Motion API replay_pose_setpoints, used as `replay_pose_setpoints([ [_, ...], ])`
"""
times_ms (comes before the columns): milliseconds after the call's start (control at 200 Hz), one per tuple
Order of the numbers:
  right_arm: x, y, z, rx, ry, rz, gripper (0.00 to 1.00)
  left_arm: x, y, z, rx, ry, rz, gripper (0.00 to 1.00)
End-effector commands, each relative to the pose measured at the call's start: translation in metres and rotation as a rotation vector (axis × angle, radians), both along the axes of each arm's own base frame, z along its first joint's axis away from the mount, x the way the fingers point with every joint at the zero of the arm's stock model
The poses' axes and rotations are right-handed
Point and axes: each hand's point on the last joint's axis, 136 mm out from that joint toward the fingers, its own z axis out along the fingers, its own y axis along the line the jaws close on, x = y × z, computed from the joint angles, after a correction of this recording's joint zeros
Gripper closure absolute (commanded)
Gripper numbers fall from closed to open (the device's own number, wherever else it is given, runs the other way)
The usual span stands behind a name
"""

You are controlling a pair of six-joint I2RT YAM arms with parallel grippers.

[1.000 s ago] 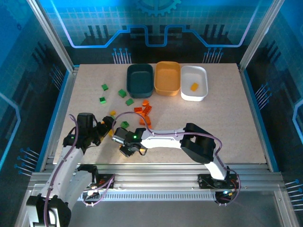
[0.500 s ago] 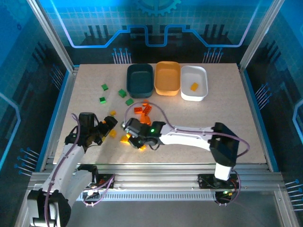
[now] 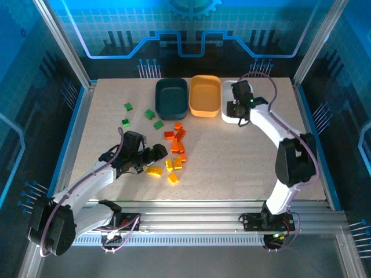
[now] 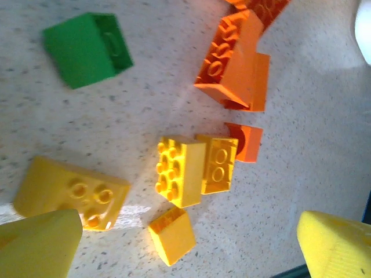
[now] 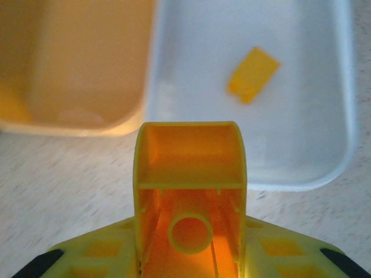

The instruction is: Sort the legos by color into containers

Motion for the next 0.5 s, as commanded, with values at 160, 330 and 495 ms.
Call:
replay_pose_setpoints([
  [160, 0.069, -0.018, -0.042, 0.077, 0.106, 0.024, 0.61, 0.020, -0.020, 0.023, 0.007, -0.097, -0.087, 0.03],
  [330, 0.094, -0.016, -0.053, 0.090, 0.130, 0.054, 0.57, 0.025, -0.025, 0.022, 0.010, -0.092, -0.100, 0.02],
  [495, 0.099, -0.016, -0.050, 0.088, 0.130, 0.055, 0.47, 0.028, -0.028, 0.021, 0.006, -0.086, -0.101, 0.02],
])
